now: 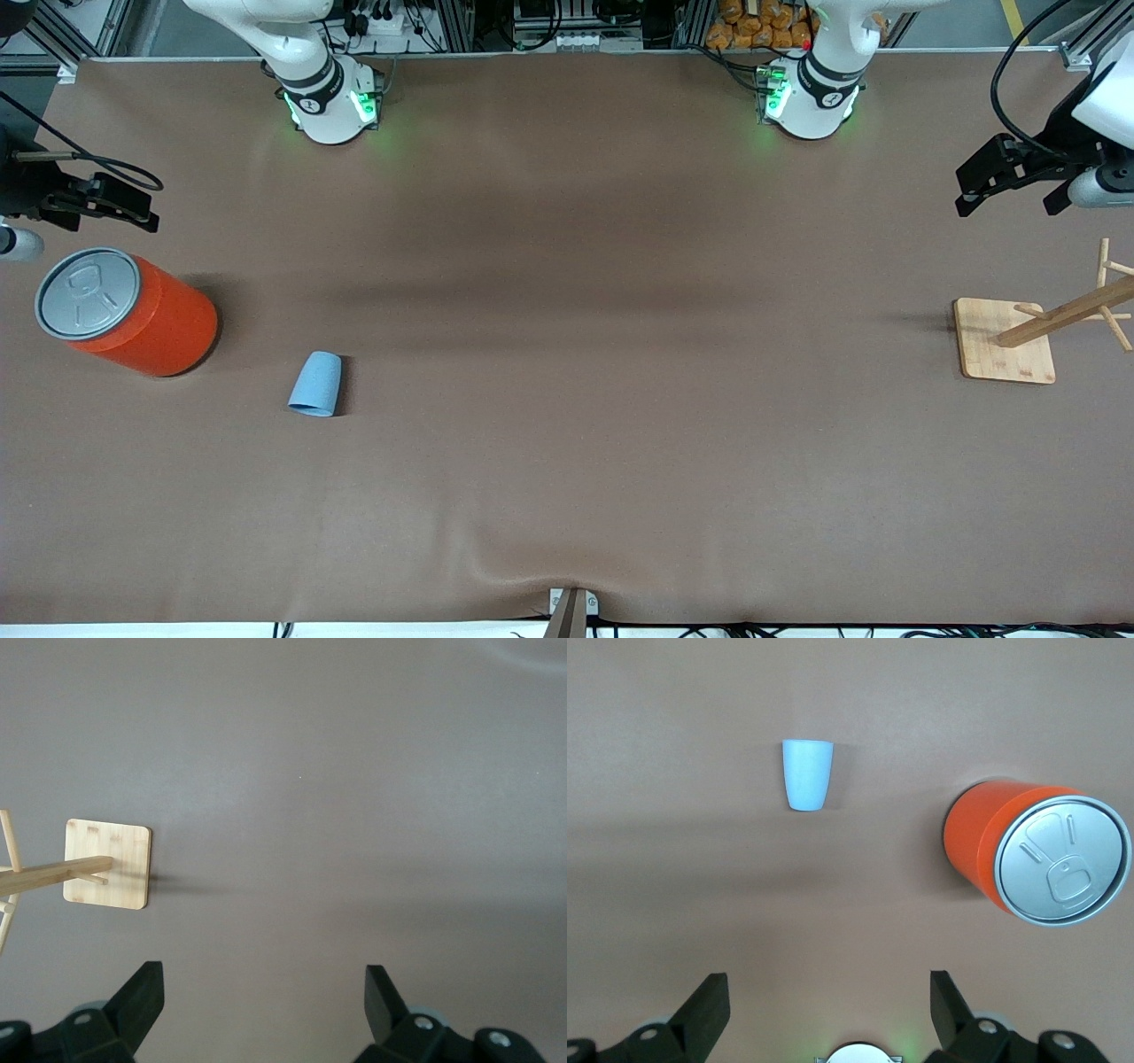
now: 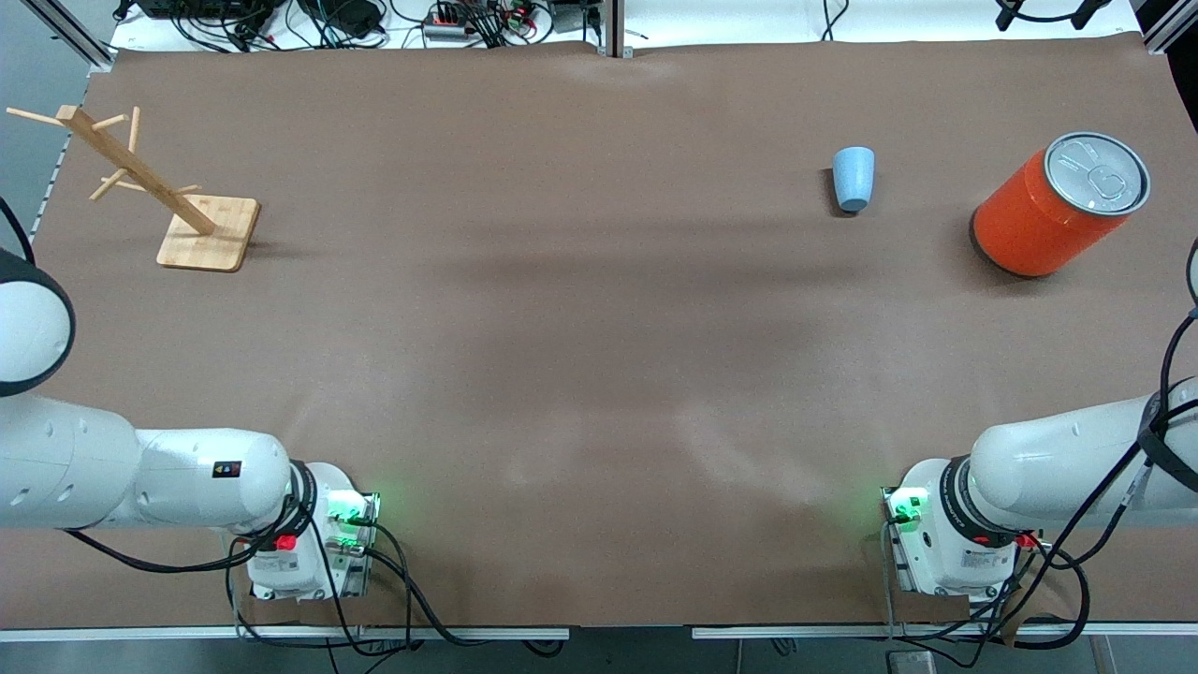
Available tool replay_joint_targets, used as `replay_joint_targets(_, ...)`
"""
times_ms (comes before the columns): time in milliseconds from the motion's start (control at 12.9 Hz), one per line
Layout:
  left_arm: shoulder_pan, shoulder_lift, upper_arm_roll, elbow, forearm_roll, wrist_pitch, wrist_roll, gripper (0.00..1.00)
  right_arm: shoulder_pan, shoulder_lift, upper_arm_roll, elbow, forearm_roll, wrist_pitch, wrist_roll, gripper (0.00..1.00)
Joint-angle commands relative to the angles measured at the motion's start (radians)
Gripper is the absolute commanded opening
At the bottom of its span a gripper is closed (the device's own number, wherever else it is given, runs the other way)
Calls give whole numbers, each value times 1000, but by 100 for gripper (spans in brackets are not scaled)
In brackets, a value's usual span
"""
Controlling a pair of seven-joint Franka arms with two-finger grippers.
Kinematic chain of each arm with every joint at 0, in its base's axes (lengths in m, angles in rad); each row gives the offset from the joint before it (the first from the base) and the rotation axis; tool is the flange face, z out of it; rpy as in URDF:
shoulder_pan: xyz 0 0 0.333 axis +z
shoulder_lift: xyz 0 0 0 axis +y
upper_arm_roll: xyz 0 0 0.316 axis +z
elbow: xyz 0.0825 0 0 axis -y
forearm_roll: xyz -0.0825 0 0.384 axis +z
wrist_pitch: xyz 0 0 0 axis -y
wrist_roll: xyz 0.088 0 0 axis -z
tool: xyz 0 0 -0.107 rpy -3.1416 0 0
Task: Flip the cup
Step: 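Reach the right gripper down to the lying blue cup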
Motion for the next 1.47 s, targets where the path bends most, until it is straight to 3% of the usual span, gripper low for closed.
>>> replay_joint_targets(0,10,4,-4,21,-18,-14,10,100,-16,-3,16,-2,3,2,-15,100)
replay_joint_targets(851,9,5,-2,21,-15,-19,18,100,-16,3,16,-89,14,30,-15,100)
replay_joint_targets(1392,12,-4,-2,19,-13,-22,27,100,-9,49,18,-208,31,135,-15,100)
